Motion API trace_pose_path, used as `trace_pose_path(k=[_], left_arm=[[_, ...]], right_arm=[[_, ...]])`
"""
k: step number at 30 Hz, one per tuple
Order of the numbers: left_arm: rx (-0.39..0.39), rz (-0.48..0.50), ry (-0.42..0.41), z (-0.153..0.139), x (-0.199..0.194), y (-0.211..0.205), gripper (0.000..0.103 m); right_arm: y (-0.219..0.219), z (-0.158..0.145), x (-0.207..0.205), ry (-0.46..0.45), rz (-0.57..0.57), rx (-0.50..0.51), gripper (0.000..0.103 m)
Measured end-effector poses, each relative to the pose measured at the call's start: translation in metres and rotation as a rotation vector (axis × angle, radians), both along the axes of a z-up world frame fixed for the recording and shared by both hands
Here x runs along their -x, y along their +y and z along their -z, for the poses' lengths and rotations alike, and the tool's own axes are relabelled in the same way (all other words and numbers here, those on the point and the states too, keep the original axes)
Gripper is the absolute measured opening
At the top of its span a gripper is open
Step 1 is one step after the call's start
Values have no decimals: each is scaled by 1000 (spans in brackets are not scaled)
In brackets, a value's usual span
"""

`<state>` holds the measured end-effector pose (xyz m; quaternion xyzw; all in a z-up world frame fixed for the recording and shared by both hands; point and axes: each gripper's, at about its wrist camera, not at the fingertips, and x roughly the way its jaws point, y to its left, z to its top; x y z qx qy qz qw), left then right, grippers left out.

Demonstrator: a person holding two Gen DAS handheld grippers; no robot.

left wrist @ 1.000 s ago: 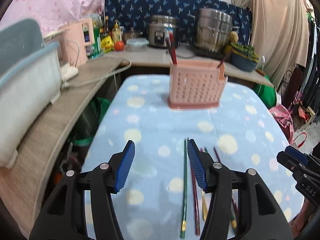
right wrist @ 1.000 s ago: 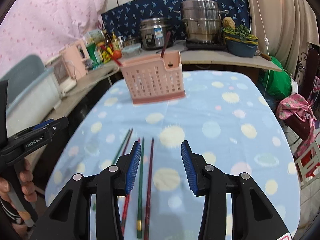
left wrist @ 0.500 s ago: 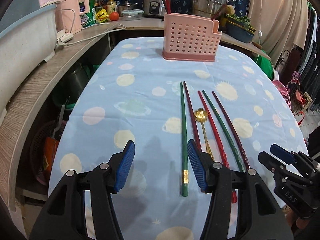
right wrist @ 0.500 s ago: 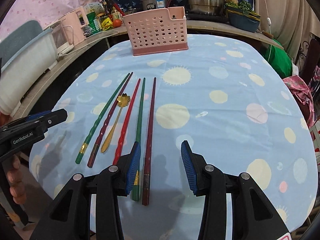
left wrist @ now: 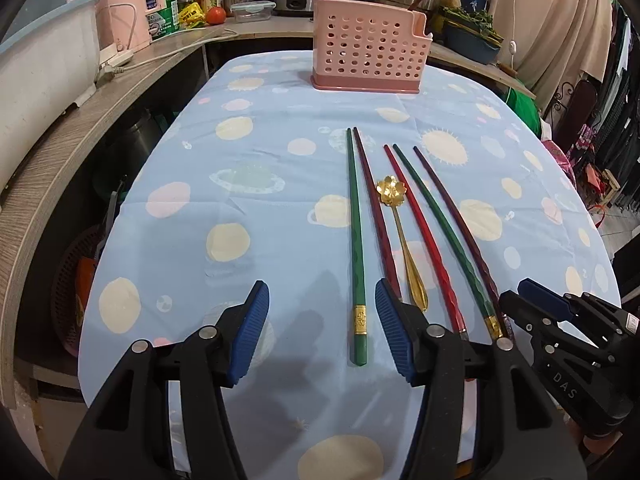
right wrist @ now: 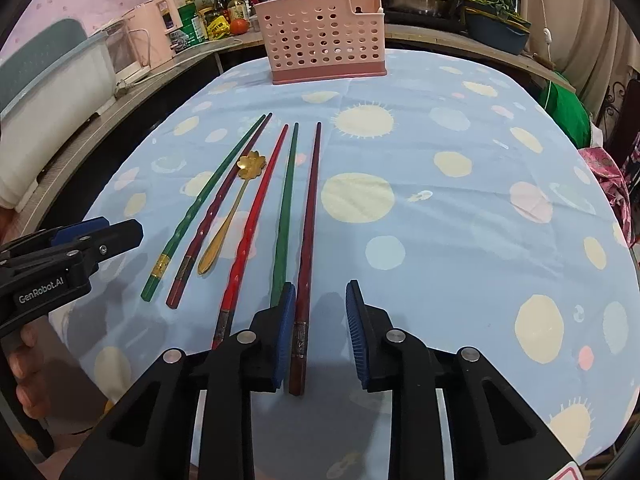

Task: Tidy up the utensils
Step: 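Move both open tools back toward the green and dark red chopsticks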

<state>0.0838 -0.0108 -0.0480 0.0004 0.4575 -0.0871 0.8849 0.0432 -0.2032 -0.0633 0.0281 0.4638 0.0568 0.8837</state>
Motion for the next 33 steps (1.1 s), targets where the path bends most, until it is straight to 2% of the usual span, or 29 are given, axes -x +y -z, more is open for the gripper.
trace_pose_path(k=[3, 25, 33], left_arm=[[3, 0, 11, 4, 1, 0, 57], [-10, 11, 85, 30, 1, -2, 57], [-40, 14, 65, 31, 3, -4, 55]], right_arm=[[0, 3, 1, 7, -3, -2, 22], [3, 8, 6, 0, -7, 30, 18], [3, 8, 7, -2, -5, 32, 18]])
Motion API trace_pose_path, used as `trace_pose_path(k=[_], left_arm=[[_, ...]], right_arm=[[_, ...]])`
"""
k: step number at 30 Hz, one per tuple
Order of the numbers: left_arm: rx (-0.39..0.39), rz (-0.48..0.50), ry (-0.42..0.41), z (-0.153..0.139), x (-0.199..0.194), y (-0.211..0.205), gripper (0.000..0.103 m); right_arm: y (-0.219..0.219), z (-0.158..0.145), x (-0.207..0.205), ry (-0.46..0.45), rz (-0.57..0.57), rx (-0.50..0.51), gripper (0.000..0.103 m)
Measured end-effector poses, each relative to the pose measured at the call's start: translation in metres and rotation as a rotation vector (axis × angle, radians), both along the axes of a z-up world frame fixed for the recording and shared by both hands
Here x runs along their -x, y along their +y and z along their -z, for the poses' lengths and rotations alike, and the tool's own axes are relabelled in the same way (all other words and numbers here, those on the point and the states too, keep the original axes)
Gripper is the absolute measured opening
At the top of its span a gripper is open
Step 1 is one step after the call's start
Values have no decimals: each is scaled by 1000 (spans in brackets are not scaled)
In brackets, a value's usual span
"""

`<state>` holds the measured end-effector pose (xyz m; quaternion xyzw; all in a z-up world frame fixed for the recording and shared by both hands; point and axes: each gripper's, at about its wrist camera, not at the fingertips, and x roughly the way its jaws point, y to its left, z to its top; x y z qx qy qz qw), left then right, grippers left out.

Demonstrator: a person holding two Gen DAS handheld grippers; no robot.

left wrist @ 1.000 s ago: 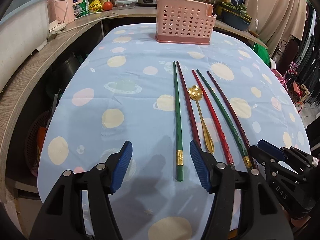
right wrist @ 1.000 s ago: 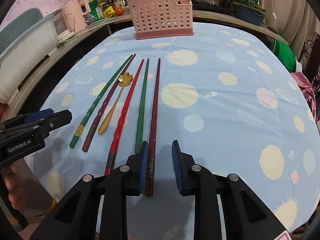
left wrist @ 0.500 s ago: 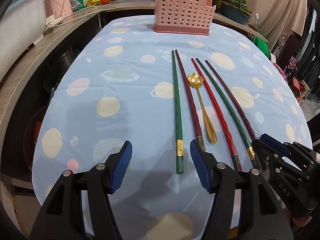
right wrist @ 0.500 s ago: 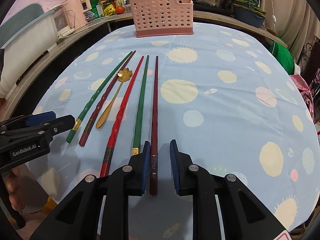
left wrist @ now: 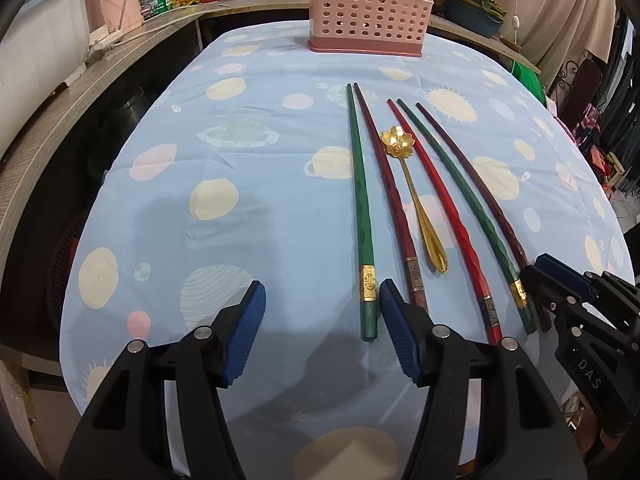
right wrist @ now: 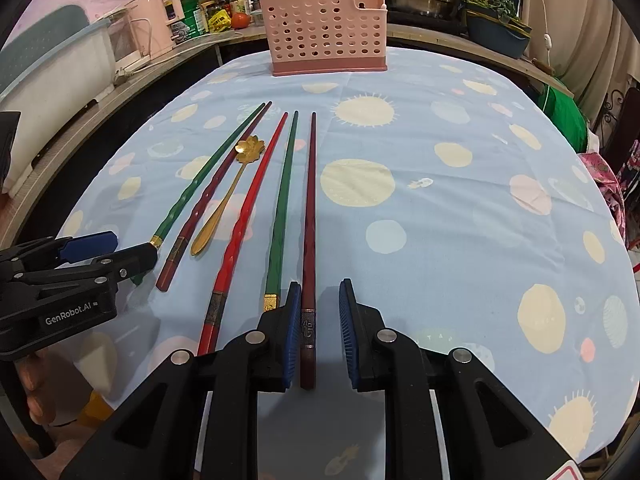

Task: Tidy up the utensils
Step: 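Move both open tools back toward the green and dark red chopsticks, then grasp a green chopstick with the left tool while the right tool grasps a dark red chopstick, then lift and carry the green and dark red chopsticks to the pink basket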

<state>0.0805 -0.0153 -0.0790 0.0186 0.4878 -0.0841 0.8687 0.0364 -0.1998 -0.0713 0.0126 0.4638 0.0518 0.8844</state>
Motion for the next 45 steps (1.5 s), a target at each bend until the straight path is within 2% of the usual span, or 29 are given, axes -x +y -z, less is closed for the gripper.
trace_pose_path(k=[6, 8, 14, 22, 26, 33, 39, 45], left_arm=[[-21, -3, -23, 0, 2, 0, 42], [-18, -2, -26, 0, 2, 0, 32], [-9, -1, -26, -1, 1, 2, 14], [2, 16, -17, -1, -3, 3, 9], [26, 31, -2, -2, -5, 5, 8], [64, 38, 1, -9, -6, 3, 7], [94, 26, -37, -32, -7, 7, 7], [169, -21, -107, -75, -17, 18, 7]], right_arm=[[-1, 0, 0, -3, 2, 1, 18], [-2, 0, 0, -4, 2, 2, 18], [-1, -1, -1, -6, -1, 7, 18], [-1, -1, -2, -5, 6, 6, 18], [-3, -2, -5, 2, 23, -4, 8], [-9, -6, -6, 11, 47, -13, 7], [-16, -30, -10, -41, 52, -42, 7], [-24, -76, -24, -142, 44, -78, 7]])
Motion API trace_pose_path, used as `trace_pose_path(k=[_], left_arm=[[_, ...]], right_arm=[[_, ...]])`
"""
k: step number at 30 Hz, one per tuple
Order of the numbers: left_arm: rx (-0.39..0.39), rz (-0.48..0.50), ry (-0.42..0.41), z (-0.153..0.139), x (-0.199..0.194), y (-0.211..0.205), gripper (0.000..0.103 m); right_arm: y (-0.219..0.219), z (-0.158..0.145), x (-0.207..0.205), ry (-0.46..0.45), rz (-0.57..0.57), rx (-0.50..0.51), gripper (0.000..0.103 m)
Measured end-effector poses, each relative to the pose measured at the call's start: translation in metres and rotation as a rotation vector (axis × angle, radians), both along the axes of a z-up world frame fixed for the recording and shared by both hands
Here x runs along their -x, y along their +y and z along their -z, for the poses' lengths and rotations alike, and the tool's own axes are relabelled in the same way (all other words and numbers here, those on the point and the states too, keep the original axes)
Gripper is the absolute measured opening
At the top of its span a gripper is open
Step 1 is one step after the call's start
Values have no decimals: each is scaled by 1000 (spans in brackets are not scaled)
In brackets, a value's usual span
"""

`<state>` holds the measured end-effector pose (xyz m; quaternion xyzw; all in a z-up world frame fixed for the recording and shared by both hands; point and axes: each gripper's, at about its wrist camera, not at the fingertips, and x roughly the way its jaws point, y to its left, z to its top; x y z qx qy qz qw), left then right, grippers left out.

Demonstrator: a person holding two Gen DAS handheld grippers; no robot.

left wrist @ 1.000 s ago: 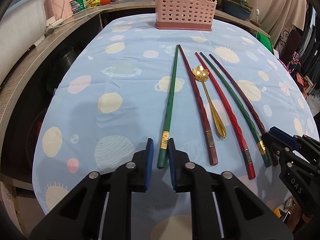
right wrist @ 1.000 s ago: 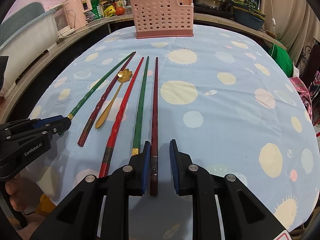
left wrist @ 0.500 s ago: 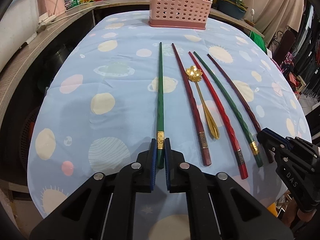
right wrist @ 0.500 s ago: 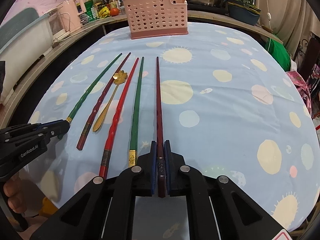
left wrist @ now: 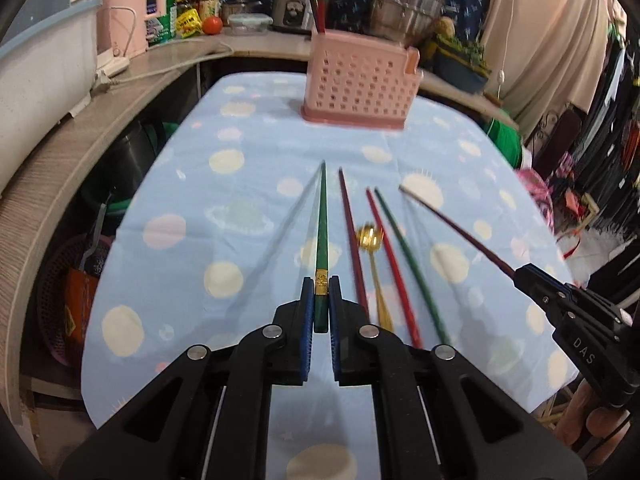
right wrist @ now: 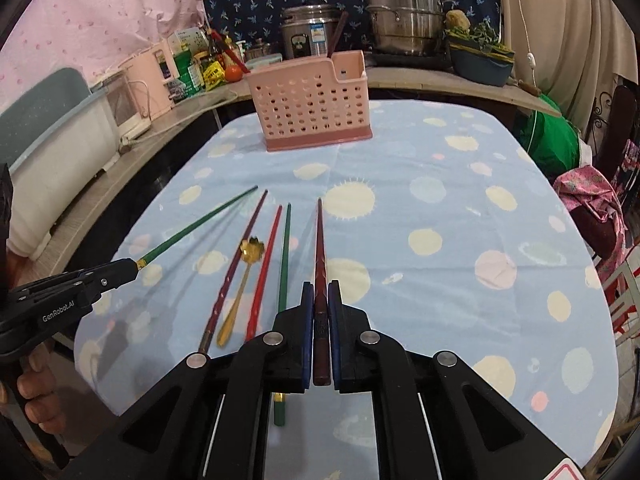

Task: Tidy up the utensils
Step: 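Lift and carry the green and dark red chopsticks to the pink basket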

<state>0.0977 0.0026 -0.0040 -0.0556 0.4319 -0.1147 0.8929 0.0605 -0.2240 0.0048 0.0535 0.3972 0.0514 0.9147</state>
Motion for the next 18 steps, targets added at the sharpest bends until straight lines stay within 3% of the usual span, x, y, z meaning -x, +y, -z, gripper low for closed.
trace_pose_path(k=[12, 18], left_arm=[[101, -101, -190, -99, -45, 28, 7], [118, -100, -251, -135, -73, 30, 7]], right_arm=[[-30, -86, -52, -167, 36, -88, 7], [-37, -120, -78, -232, 38, -115, 7]])
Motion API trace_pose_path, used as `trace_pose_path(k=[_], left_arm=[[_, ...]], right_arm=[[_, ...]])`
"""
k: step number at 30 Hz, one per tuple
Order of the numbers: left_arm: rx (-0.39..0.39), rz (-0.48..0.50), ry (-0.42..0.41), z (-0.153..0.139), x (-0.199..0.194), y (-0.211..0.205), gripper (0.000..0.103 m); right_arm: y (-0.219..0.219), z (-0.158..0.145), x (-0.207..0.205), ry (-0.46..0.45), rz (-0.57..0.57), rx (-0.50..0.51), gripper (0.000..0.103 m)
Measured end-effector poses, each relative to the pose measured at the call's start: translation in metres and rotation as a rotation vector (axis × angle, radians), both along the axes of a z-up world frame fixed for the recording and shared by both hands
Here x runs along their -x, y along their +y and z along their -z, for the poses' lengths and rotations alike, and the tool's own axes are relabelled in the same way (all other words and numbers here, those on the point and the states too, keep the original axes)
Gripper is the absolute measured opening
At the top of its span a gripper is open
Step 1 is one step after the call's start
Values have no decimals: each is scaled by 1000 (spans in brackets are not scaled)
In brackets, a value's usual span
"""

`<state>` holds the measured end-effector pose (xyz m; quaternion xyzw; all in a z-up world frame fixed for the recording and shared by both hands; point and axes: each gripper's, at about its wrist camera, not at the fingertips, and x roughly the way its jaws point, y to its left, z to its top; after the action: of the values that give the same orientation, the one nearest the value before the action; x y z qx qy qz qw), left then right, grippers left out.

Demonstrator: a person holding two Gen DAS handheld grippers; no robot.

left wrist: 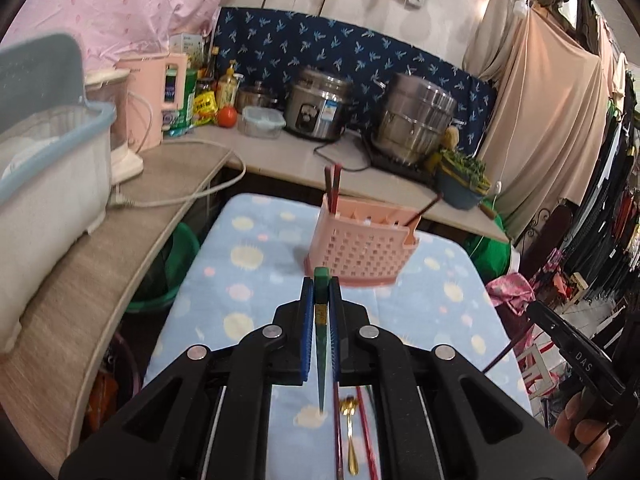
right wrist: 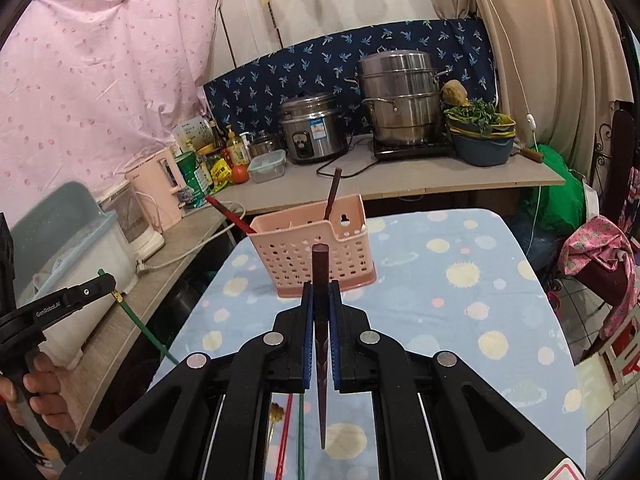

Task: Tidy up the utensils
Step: 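Lift and carry the green and dark red chopsticks to the pink basket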

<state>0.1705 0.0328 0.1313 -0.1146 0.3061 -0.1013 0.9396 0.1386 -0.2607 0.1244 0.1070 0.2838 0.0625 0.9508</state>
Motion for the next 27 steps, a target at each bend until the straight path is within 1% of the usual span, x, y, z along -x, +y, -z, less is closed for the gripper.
trace_pose_path(k=[3, 9, 15, 18, 21, 23, 27], left_arm=[[-5, 10, -49, -23, -14, -4, 7], [12, 20, -140, -65, -43, -17, 7], [25, 9, -242, -108, -82, -32, 7], [26, -1, -271, -122, -106, -38, 7], [23, -6, -287, -125, -129, -43, 7], [11, -15, -293, -122, -145, -48, 7], [-9, -17, -273, -108, -171, -55, 7]], right_arm=[[-3, -17, -15, -38, -1, -28, 7], [-6, -49, -49, -122, 9, -71, 7], [-10, -86, -99, -203, 11, -110, 7], [-12, -100, -128, -229, 10, -125, 7], [-13, -106, -155, -241, 14, -139, 7], [-12, -103, -174, -236, 18, -146, 7], [-7, -83, -206, -196, 18, -142, 7]])
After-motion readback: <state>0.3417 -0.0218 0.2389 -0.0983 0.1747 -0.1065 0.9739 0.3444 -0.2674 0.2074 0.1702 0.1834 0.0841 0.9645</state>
